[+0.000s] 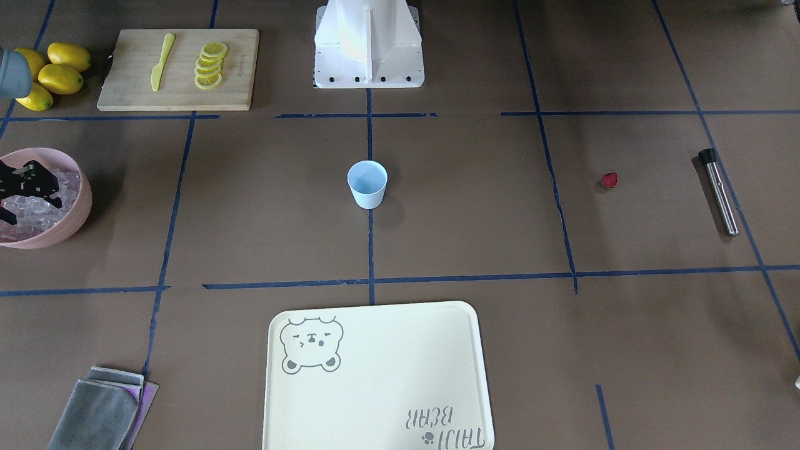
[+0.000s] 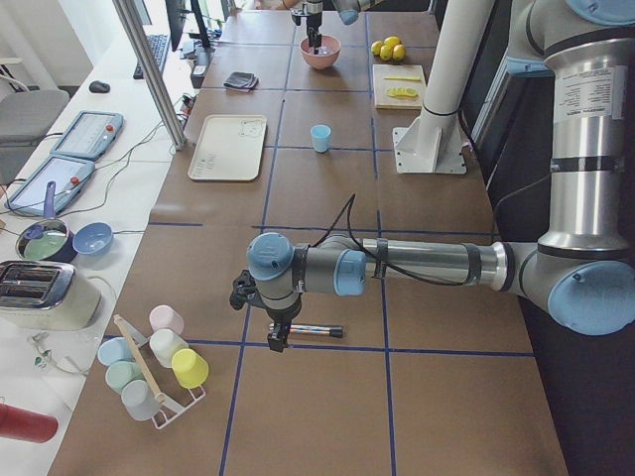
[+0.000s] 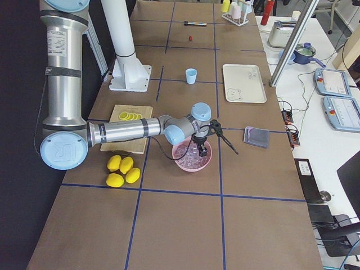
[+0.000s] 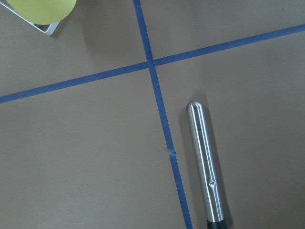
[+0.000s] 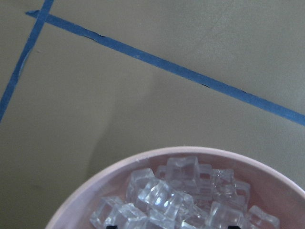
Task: Mash ice and strawberries in cup
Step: 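Lower the right gripper into the pink bowl of ice cubes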
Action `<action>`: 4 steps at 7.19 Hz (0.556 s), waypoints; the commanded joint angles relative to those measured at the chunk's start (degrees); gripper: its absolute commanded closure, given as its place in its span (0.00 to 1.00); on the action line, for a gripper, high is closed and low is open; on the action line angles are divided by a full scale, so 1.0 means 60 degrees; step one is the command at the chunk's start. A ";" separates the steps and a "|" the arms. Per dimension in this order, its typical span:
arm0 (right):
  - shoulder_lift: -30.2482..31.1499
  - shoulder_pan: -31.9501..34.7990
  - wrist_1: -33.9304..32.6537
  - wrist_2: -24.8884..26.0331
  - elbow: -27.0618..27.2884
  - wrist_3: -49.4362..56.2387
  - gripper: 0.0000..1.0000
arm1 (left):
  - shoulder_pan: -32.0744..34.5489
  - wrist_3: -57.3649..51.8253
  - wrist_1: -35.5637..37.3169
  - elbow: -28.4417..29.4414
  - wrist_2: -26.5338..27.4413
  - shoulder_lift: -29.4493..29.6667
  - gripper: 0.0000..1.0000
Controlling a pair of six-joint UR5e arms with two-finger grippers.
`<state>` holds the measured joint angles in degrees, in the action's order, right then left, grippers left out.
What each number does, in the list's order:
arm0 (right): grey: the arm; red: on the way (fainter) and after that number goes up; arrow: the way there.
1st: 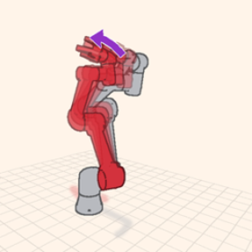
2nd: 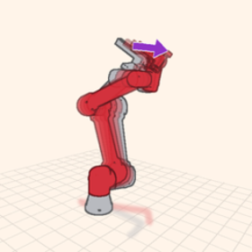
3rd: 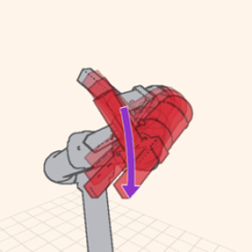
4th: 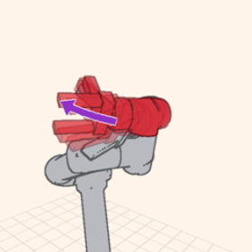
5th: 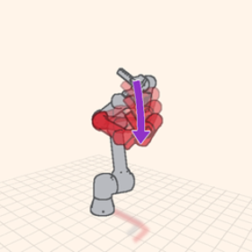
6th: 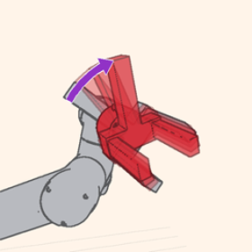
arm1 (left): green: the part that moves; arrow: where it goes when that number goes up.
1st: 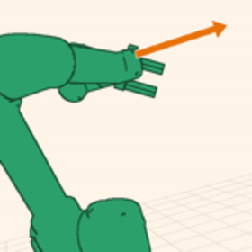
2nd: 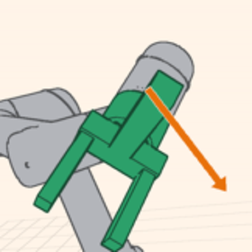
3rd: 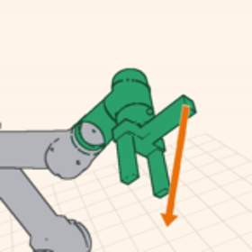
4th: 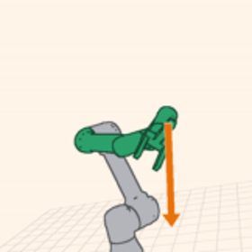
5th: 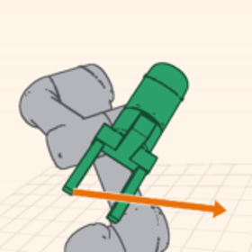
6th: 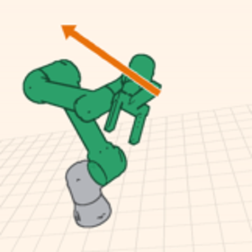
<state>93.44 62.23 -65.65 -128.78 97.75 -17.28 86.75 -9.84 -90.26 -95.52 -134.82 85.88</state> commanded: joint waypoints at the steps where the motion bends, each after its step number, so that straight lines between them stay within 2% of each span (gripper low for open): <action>1: 0.0159 0.0014 -0.0029 -0.0026 0.0171 0.0008 0.20 | 0.0000 0.0000 0.0000 -0.0003 0.0000 -0.0002 0.00; 4: 0.0379 -0.0001 -0.0058 -0.0026 0.0422 0.0008 0.26 | 0.0000 0.0000 0.0000 -0.0003 0.0000 -0.0002 0.00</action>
<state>95.46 62.29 -65.90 -128.93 99.93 -17.20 86.75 -9.84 -90.27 -95.54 -134.82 85.87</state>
